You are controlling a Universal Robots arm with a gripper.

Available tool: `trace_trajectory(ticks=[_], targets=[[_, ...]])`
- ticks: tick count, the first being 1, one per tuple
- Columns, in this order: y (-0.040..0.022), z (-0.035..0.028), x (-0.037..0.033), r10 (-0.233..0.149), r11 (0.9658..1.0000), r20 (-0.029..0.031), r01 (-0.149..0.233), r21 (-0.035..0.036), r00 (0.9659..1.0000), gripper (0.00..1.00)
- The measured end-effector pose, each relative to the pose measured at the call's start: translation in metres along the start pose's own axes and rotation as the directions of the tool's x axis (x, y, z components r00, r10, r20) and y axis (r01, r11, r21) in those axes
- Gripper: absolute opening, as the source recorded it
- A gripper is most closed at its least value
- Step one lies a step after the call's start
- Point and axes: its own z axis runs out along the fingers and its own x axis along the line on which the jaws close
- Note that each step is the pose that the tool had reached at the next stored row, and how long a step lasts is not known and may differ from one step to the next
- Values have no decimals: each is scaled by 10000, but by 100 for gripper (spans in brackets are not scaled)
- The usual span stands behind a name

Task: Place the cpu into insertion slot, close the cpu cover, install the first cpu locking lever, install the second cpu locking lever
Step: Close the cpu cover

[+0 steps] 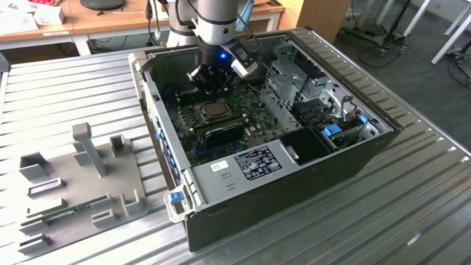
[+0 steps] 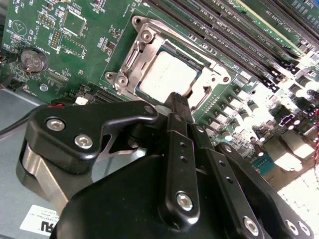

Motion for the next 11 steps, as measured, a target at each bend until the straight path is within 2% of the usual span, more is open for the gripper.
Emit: trace_trajectory(ticks=[6, 11], targets=[[-13, 10, 24, -68, 10000, 3, 68, -3, 10000, 10], [-24, 55, 56, -135, 9999, -1, 135, -4, 9999, 10]])
